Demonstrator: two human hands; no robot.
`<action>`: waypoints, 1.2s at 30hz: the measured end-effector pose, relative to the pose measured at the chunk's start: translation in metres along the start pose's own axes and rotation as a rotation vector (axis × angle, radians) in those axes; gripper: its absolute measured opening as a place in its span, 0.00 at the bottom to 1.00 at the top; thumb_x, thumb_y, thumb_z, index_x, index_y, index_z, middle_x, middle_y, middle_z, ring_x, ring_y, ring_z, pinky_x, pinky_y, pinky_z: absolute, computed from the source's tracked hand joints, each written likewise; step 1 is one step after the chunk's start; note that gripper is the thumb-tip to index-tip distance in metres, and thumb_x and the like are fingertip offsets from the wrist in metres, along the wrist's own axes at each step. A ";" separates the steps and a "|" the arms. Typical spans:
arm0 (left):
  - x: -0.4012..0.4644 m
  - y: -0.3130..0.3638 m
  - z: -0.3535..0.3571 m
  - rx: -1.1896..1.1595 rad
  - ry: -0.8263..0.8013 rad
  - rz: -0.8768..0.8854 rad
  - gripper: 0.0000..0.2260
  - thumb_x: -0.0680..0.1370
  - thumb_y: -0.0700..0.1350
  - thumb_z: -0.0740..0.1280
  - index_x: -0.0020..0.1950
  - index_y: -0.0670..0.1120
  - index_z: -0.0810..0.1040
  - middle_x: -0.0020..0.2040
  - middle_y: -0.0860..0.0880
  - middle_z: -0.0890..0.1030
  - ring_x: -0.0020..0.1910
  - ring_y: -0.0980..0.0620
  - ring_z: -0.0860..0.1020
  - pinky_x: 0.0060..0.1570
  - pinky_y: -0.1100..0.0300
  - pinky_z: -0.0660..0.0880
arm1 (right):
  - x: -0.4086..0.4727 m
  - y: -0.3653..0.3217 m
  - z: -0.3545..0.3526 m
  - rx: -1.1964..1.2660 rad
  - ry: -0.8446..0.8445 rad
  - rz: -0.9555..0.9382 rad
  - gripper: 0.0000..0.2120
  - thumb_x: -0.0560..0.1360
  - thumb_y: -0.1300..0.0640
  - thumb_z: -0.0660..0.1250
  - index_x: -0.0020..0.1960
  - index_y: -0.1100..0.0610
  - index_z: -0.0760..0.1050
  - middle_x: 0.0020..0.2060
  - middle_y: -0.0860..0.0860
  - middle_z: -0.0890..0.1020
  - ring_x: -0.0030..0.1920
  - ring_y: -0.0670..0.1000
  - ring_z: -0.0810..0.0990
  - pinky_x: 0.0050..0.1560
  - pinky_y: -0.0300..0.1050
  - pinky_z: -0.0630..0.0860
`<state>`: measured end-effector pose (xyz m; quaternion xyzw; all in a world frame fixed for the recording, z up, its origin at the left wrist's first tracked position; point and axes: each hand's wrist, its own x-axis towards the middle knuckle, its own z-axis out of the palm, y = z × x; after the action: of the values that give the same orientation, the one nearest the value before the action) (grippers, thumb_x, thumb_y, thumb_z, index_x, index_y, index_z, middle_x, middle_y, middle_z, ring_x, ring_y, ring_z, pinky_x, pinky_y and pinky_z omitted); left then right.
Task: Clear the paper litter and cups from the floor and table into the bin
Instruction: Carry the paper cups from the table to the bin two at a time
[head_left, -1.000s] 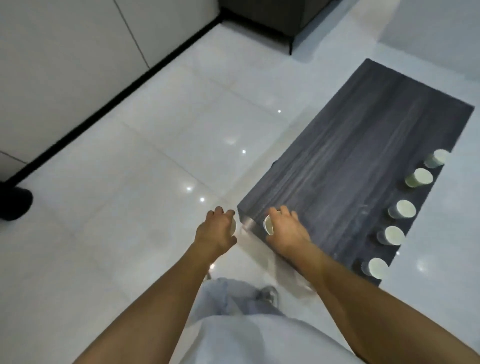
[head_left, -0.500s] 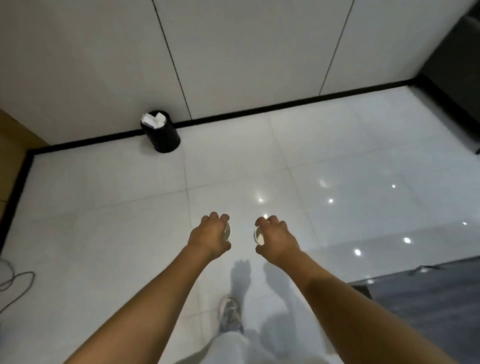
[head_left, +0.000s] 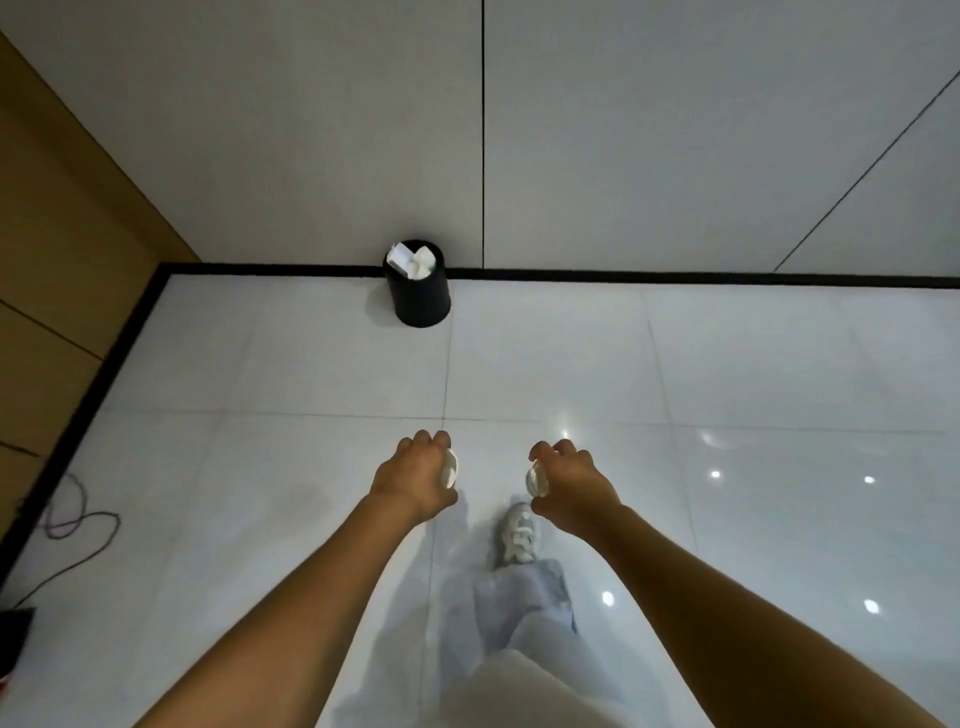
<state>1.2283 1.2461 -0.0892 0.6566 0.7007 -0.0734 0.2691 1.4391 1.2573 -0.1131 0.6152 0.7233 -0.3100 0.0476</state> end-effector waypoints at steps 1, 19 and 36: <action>0.017 -0.001 -0.009 -0.004 0.003 -0.005 0.24 0.72 0.49 0.68 0.65 0.48 0.65 0.61 0.48 0.70 0.61 0.47 0.68 0.50 0.54 0.73 | 0.020 0.000 -0.010 -0.012 -0.001 -0.006 0.27 0.70 0.58 0.69 0.67 0.51 0.66 0.61 0.52 0.70 0.59 0.56 0.69 0.45 0.43 0.71; 0.345 -0.061 -0.206 -0.181 0.053 -0.210 0.24 0.71 0.48 0.71 0.63 0.48 0.67 0.59 0.47 0.70 0.59 0.46 0.69 0.54 0.51 0.74 | 0.422 -0.089 -0.200 -0.105 -0.087 -0.171 0.28 0.69 0.56 0.70 0.67 0.51 0.66 0.59 0.52 0.70 0.58 0.56 0.69 0.43 0.45 0.73; 0.596 -0.154 -0.331 -0.417 0.105 -0.427 0.28 0.71 0.49 0.73 0.67 0.45 0.66 0.60 0.43 0.71 0.58 0.45 0.72 0.54 0.56 0.74 | 0.747 -0.201 -0.290 -0.295 -0.267 -0.348 0.28 0.71 0.55 0.70 0.68 0.53 0.65 0.62 0.55 0.70 0.62 0.59 0.70 0.55 0.50 0.74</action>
<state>0.9918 1.9023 -0.1309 0.4281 0.8357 0.0512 0.3401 1.1665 2.0368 -0.1385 0.4216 0.8428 -0.2833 0.1778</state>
